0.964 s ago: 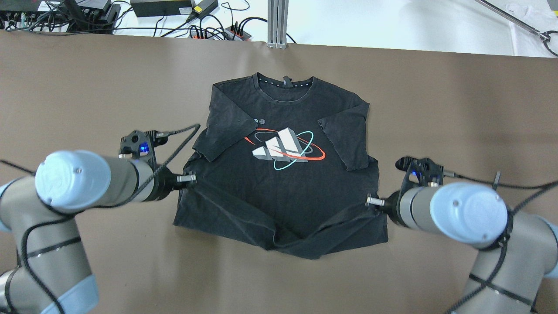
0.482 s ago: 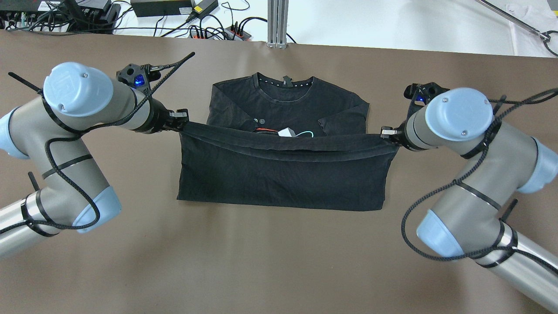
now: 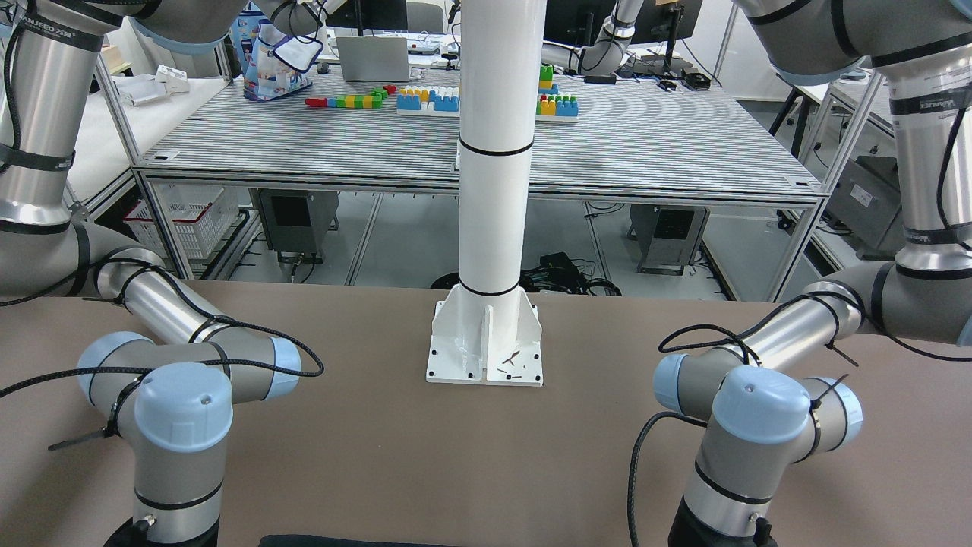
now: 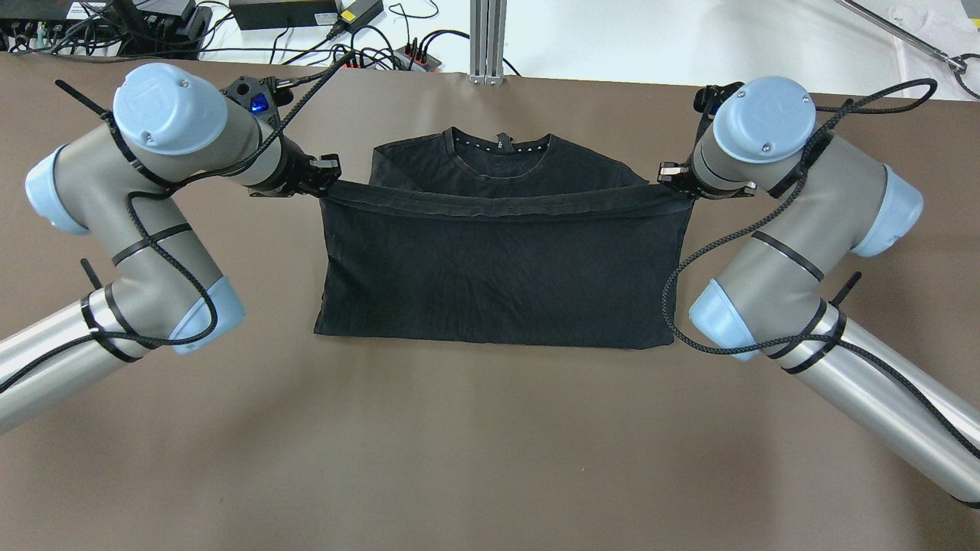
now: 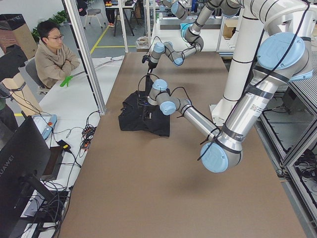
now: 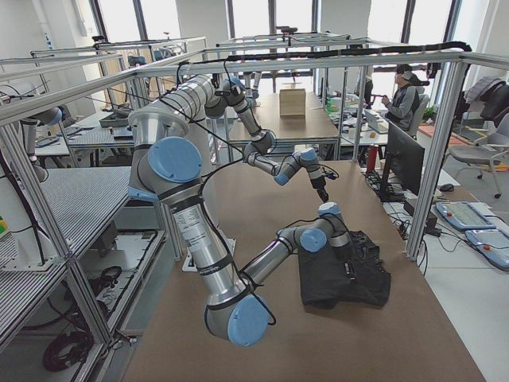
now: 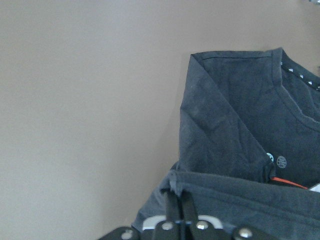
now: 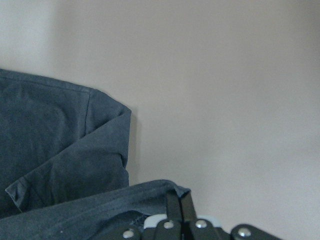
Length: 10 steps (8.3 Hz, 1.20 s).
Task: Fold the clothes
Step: 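Lay the folded hem near the collar and open both grippers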
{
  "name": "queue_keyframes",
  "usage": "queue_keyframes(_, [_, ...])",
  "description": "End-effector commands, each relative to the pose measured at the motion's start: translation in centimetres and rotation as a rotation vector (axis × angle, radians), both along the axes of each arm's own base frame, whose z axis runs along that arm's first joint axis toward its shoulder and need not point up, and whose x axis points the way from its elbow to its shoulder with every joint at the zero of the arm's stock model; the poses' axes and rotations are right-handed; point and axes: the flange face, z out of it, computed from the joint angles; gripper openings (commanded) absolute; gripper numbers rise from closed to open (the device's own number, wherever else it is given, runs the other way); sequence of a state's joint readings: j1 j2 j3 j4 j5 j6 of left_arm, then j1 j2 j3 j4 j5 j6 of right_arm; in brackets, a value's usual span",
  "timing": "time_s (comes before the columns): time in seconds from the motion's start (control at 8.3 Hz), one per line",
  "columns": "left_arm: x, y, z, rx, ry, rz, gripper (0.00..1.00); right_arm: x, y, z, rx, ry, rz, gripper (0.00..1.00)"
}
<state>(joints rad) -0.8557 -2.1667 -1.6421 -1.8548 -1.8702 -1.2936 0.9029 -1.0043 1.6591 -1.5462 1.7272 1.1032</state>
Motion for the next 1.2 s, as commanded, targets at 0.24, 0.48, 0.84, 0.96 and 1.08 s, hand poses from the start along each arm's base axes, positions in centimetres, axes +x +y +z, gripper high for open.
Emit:
queue_keyframes(0.24, [4.7, -8.3, 2.2, 0.011, 0.005, -0.026, 0.00, -3.8, -6.8, 5.3, 0.035, -0.021, 0.014, 0.00])
queue_keyframes(0.48, [5.9, -10.3, 5.5, 0.038, 0.023, -0.029, 0.00, -4.3, -7.5, 8.5, 0.047, -0.016, 0.009, 0.00])
queue_keyframes(0.84, [6.1, -11.2, 4.9, 0.041, 0.023, -0.036, 0.31, -4.4, -7.8, 7.1, 0.051, -0.044, 0.039, 0.62])
queue_keyframes(0.96, [6.1, -11.2, 4.9, 0.041, 0.023, -0.036, 0.48, -4.6, -8.3, 5.2, 0.043, -0.079, 0.081, 0.90])
queue_keyframes(1.08, [5.9, -11.3, 4.9, 0.039, 0.024, -0.037, 0.56, -4.6, -8.7, 3.6, 0.032, -0.118, 0.125, 0.91])
